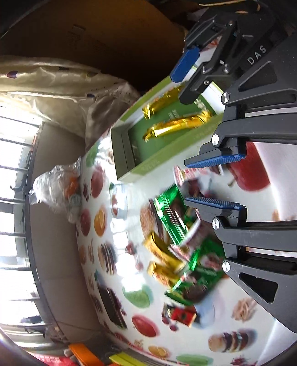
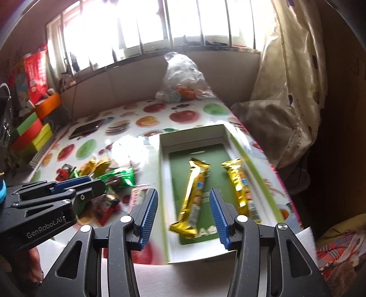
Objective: Organize snacks
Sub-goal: 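Move both grippers back over the snack pile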
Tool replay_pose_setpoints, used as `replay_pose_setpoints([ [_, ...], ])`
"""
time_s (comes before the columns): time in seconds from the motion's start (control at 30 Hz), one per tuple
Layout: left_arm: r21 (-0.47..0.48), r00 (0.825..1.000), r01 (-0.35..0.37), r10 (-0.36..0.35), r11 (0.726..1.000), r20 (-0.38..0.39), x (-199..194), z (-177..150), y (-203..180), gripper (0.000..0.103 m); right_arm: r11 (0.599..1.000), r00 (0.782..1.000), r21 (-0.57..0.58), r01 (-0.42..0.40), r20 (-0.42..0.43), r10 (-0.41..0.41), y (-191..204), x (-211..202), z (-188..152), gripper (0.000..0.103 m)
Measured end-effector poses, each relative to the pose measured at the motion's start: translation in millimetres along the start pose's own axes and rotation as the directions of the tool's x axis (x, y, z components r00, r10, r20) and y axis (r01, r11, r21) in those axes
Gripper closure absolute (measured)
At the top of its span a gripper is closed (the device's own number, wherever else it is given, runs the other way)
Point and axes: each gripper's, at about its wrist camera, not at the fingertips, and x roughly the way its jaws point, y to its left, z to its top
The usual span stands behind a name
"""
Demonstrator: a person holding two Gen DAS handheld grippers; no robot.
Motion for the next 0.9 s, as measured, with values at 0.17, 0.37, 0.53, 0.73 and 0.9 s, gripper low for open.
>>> replay_pose_setpoints([
  [0.17, -0.036, 1.000, 0.000, 0.000, 0.999, 0.014, -12.7, -16.6, 23.6, 0.076, 0.999, 0.999, -0.015, -0.038, -0.002, 0.038, 17.6, -1.4, -5.7, 0.056],
  [0.37, -0.082, 0.999, -0.051, 0.051, 0.995, -0.003, -14.7, -37.2, 65.2, 0.076, 0.997, 0.997, -0.028, -0.072, -0.010, 0.071, 36.7, 3.3, -10.7, 0.052],
  [0.53, -0.166, 0.997, -0.076, 0.075, 0.983, -0.012, -12.1, -49.4, 99.6, 0.076, 0.996, 0.996, -0.048, -0.081, -0.044, 0.079, 49.3, 17.0, -15.6, 0.051],
  [0.73, -0.212, 0.997, -0.073, 0.073, 0.975, -0.006, -9.9, -56.8, 123.5, 0.076, 0.992, 0.996, -0.113, -0.050, -0.078, 0.042, 67.2, 35.5, -14.9, 0.051],
  [0.9, -0.228, 0.997, -0.071, 0.071, 0.971, -0.011, -6.7, -61.5, 136.5, 0.075, 0.989, 0.994, -0.146, -0.037, -0.106, 0.022, 77.9, 54.1, -14.4, 0.051],
])
